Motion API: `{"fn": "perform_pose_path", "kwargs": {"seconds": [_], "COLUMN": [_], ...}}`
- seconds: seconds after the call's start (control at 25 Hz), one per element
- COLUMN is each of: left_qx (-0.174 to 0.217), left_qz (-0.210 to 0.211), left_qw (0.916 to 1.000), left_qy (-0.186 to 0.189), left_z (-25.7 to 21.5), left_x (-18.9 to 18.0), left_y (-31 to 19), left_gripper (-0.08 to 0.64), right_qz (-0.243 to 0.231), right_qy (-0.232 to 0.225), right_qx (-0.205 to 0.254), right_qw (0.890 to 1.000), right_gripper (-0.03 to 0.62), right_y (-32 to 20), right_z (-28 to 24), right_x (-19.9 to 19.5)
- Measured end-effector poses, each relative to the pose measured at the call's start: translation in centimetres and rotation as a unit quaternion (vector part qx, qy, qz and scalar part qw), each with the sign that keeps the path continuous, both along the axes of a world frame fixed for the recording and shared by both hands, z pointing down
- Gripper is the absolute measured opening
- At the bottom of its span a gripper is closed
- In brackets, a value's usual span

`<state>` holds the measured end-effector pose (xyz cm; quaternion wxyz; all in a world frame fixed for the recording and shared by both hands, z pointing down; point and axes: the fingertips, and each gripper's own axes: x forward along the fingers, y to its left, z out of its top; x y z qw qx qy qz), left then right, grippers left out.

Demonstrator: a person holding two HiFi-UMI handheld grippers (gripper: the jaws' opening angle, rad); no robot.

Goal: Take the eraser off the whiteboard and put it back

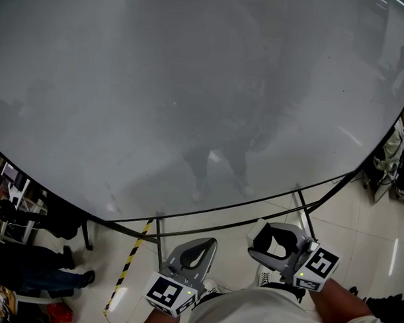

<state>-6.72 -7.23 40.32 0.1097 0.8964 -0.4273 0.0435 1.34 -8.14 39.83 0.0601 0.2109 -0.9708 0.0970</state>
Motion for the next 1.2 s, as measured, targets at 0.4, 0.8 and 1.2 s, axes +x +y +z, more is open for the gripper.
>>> {"fn": "perform_pose_path", "kwargs": {"seconds": [0.4,0.8,1.2], "left_qx": [-0.003,-0.009,-0.003], "left_qz": [-0.004,-0.006,-0.015], "left_qw": [1.0000,0.9999,0.9999], "left_qy": [-0.001,0.001,0.007], "left_z": [0.0,0.6,0.1], "left_x": [-0.1,0.0,-0.1], "left_y": [-0.3,-0.2,-0.4], "left_gripper": [0.012,0.012,0.012], "right_qz": [0.004,0.021,0.085], "right_qy": [0.004,0.054,0.167], "right_qx": [-0.003,0.054,0.168], "right_qw": [1.000,0.997,0.968], "right_gripper": [0.244,0.244,0.244], "right_y": [-0.1,-0.6,-3.3], "right_z": [0.2,0.1,-1.5], "right_x": [0.2,0.1,-0.9]}}
